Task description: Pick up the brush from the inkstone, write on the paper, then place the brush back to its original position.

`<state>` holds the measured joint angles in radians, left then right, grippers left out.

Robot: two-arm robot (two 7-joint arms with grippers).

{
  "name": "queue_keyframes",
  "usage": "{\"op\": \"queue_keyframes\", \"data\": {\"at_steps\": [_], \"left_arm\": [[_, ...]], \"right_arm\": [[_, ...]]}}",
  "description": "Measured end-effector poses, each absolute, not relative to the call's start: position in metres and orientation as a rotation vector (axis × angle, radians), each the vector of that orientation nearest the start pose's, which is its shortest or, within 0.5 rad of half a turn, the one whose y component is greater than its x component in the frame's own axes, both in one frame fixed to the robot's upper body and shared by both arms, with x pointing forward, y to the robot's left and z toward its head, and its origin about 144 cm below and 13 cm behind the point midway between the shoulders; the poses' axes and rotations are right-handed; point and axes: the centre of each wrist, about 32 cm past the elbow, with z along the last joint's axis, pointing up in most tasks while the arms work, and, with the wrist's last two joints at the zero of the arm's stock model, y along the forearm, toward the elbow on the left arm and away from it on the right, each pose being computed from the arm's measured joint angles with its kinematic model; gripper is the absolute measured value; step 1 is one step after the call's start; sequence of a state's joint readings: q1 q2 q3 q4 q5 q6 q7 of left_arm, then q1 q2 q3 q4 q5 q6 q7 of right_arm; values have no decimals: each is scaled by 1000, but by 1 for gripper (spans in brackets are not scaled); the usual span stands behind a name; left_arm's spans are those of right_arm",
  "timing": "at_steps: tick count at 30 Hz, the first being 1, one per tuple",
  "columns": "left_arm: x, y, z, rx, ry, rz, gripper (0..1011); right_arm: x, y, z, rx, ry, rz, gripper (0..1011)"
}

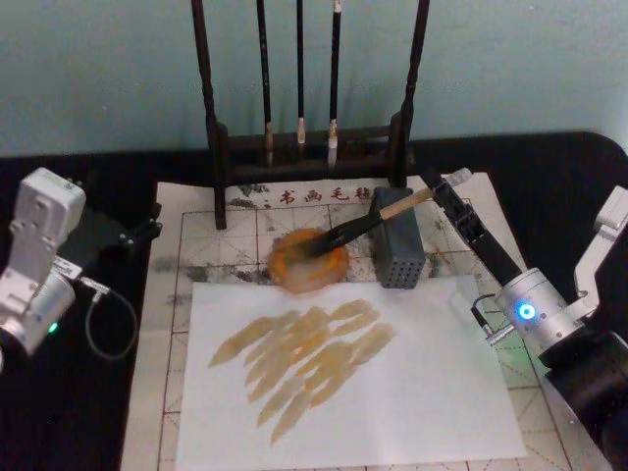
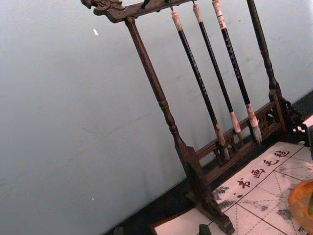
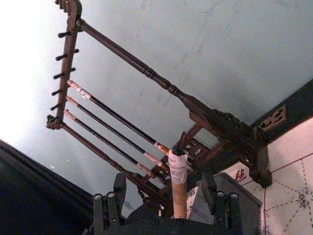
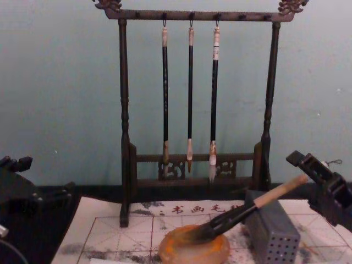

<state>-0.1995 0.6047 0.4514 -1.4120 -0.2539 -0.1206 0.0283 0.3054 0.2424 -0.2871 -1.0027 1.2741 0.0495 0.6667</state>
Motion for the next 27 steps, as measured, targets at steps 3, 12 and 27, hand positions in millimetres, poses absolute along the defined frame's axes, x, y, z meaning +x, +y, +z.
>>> {"op": "queue_keyframes", "data": {"at_steps": [3,12,27], "left_arm": [[489,310,1140,304,-285,1248,1001],[489,310,1140,304,-285,1248,1001],[489,310,1140,304,-285,1248,1001]], "right_arm": [[523,-264,1068,685,777,-853,1000],[523,-264,1068,685,777,-853,1000],[523,-264,1068,684,776,-853,630]]}}
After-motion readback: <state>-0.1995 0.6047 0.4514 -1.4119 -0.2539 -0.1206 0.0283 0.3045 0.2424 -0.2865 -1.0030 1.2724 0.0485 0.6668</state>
